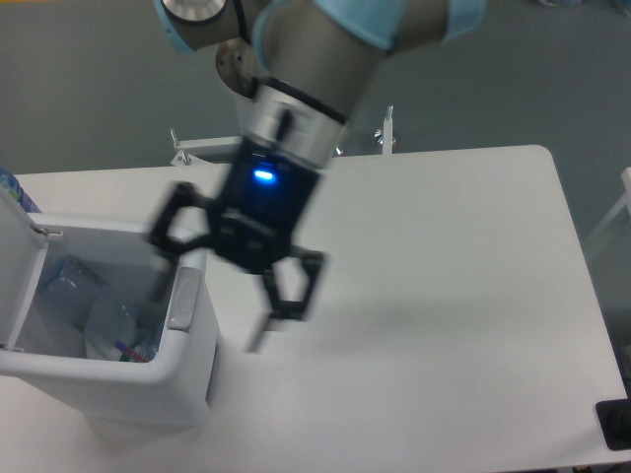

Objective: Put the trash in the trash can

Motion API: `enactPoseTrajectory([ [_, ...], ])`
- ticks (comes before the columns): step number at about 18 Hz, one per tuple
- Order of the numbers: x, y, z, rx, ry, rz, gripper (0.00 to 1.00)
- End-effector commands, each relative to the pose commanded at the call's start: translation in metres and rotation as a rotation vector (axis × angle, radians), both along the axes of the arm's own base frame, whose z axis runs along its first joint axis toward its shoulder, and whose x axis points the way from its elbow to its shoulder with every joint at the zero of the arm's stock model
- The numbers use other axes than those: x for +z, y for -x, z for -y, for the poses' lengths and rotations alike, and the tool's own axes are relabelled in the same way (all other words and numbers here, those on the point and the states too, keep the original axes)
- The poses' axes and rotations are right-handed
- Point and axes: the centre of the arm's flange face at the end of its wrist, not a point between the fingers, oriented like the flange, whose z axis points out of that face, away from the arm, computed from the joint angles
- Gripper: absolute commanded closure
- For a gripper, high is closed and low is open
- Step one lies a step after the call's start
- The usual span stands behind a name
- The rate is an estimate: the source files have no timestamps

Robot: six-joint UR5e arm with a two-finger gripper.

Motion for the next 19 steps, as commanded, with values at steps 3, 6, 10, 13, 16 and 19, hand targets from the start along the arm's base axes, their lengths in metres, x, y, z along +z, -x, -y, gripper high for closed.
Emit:
enactPoseTrajectory([
  [3, -0.046, 0.038, 0.029, 0.032, 0.150, -0.088, 0.00],
  [6, -0.092, 0.074, 0.058, 0.025, 0.340, -0.198, 0.00],
  [10, -0.127, 0.104, 0.081, -0.024, 0.485, -0.274, 0.00],
  [13, -0.148, 0.115, 0.096, -0.078, 0.612, -0.331, 0.00],
  [16, -0.163, 0.115, 0.105, -0.153, 0.668, -0.358, 0.00],
  [19, -0.165, 0.116, 0.108, -0.179, 0.714, -0.381, 0.00],
])
